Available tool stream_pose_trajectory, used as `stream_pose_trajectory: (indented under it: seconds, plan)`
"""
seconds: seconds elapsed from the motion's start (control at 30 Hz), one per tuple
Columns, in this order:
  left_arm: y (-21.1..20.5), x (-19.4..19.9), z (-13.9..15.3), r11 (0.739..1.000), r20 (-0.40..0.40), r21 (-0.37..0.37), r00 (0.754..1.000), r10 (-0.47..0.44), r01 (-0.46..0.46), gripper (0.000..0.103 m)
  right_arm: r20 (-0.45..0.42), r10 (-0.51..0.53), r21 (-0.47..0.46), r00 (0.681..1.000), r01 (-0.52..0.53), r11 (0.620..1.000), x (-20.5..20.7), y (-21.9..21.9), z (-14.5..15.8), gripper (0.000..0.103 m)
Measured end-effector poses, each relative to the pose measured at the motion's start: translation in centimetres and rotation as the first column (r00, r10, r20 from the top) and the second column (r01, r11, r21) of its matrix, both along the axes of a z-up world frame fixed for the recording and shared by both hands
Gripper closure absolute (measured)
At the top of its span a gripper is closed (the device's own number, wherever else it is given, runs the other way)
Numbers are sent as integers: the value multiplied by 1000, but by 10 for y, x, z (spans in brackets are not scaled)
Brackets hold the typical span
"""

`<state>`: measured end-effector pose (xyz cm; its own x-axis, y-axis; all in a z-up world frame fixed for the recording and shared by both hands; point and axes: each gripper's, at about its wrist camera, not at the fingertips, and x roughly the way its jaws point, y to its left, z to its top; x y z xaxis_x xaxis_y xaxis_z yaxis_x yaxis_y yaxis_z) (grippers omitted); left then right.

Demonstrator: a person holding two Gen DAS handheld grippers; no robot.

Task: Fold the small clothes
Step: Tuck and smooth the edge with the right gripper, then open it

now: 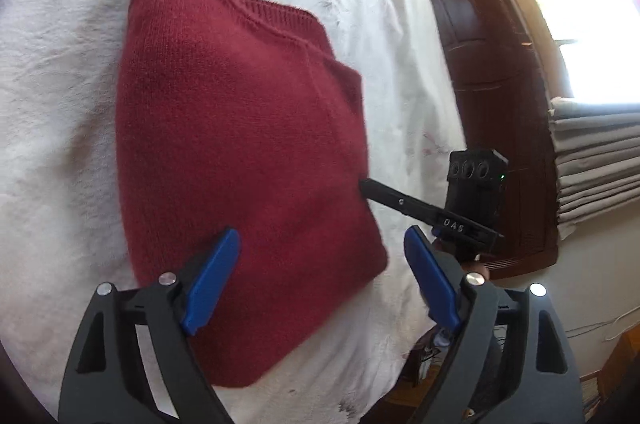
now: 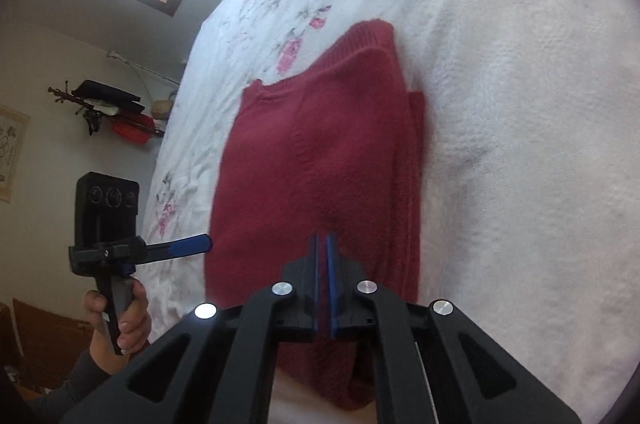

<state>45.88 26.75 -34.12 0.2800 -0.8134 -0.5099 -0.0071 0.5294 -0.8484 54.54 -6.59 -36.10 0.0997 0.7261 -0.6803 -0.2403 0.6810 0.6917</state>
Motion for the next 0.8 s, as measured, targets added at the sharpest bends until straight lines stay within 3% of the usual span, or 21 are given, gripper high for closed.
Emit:
stream_pose_trajectory:
  seconds: [0.07,0.13,0.2,0.27,0.3,0.33,0.37,0.4,0.5,0.6,0.7,0.8]
  plan:
    - [18,-24,7,998,35,19,998,59,-59,8,9,55,39,998,-55,998,-17,3,10,92]
    - [31,-41,-7,992,-19,72,994,106,-105,7,-26,100,-16,995,-101,995,-26,9,-6,83]
    - [39,-48,-30,989,-116,112,987,114,-101,7,-79,85,-78,993,-91,993,-26,3,-32,102]
    - [37,-50,-46,988,-176,142,981,83,-58,7,-132,49,12,990,-48,999,-21,-14,-33,101]
    - [37,-46,-51,990,-189,137,980,59,-33,7,-135,45,83,990,-34,996,-18,-21,-25,95]
    - [33,-44,-56,993,-195,121,980,31,-8,7,-119,40,151,992,-22,988,-14,-30,-14,57]
    - [30,-41,-60,995,-197,105,980,16,4,7,-89,4,172,996,11,985,-8,-40,-4,13]
    - [29,-37,-64,996,-195,86,981,11,6,7,-67,-42,167,997,52,985,0,-51,3,6]
    - [23,-26,-80,1000,-196,1,981,-6,7,7,-167,-51,245,985,91,965,35,-65,-10,6]
    - [19,-19,-91,998,-182,-65,983,-10,-1,7,-233,-28,219,972,80,972,67,-58,-37,6]
    - [21,-20,-95,996,-157,-92,988,-3,-12,7,-277,13,192,961,42,980,90,-40,-64,6]
    - [8,-18,-96,996,-142,-87,989,-41,29,7,-263,67,182,962,-19,983,108,-14,-69,6]
